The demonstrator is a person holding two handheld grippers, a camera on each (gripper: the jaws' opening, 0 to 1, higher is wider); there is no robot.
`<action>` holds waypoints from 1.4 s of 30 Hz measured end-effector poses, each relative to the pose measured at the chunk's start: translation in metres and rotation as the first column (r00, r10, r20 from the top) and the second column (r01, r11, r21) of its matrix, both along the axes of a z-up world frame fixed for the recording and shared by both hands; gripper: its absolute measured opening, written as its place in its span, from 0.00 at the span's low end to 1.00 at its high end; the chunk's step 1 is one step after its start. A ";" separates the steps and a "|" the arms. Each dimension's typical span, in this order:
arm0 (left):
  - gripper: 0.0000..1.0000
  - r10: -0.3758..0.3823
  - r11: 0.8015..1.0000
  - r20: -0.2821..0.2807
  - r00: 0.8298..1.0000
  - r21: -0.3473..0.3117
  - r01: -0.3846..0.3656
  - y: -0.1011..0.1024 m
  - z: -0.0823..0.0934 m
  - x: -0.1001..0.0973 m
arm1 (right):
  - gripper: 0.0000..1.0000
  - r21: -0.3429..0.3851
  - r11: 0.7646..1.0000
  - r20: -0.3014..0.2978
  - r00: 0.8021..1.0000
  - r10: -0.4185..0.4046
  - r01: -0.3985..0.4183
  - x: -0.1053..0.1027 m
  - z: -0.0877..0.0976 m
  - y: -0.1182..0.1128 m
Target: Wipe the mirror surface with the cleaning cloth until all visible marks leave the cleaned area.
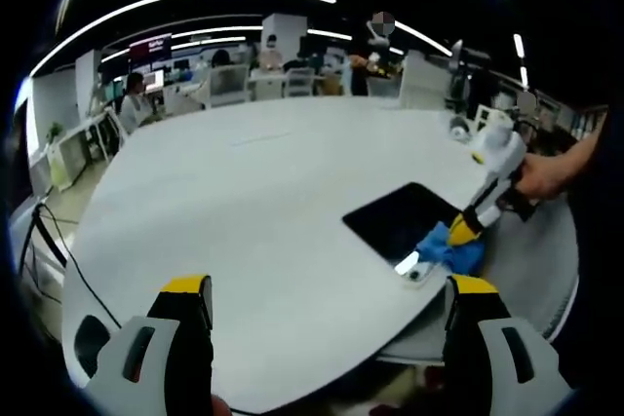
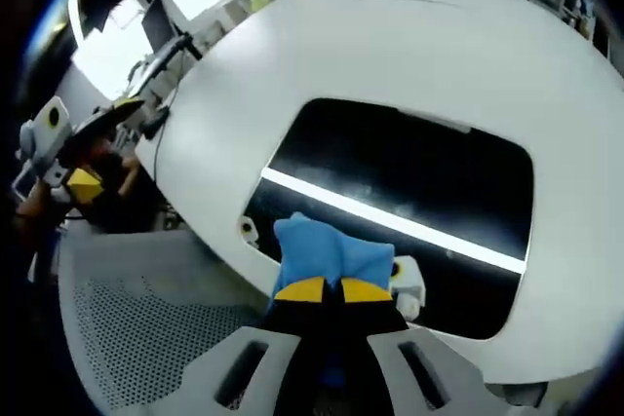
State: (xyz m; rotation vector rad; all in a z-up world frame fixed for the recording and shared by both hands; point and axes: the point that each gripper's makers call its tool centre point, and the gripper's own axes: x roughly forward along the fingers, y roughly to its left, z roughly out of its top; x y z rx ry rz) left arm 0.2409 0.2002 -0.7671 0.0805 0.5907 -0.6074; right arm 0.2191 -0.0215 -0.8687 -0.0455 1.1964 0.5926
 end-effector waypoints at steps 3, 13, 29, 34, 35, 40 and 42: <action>1.00 0.003 1.000 0.003 1.000 -0.002 -0.003 0.000 0.001 0.001 | 0.00 0.002 1.000 -0.005 1.000 -0.004 0.004 0.001 0.000 0.000; 1.00 0.015 1.000 -0.009 1.000 -0.006 -0.015 0.002 -0.004 -0.004 | 0.00 -0.026 1.000 -0.021 1.000 -0.005 0.004 0.021 -0.001 0.003; 1.00 0.028 1.000 -0.021 0.999 -0.006 -0.028 0.007 -0.007 -0.005 | 0.00 -0.048 0.999 0.014 1.000 -0.019 0.019 0.077 0.001 0.002; 1.00 0.031 1.000 -0.021 0.999 -0.001 -0.031 0.012 -0.005 -0.002 | 0.00 -0.061 0.998 0.017 1.000 -0.013 0.014 0.100 0.001 0.003; 1.00 0.034 0.999 -0.021 0.999 -0.001 -0.034 0.013 -0.005 -0.002 | 0.00 -0.063 0.998 0.021 1.000 -0.010 0.012 0.103 0.001 0.003; 1.00 0.041 0.999 -0.024 0.999 0.004 -0.041 0.016 -0.006 -0.003 | 0.00 -0.067 0.997 0.027 0.999 -0.021 0.023 0.120 0.001 0.004; 1.00 0.045 0.999 -0.025 0.999 0.005 -0.045 0.018 -0.006 -0.004 | 0.00 -0.069 0.997 0.032 0.999 -0.024 0.026 0.127 0.001 0.004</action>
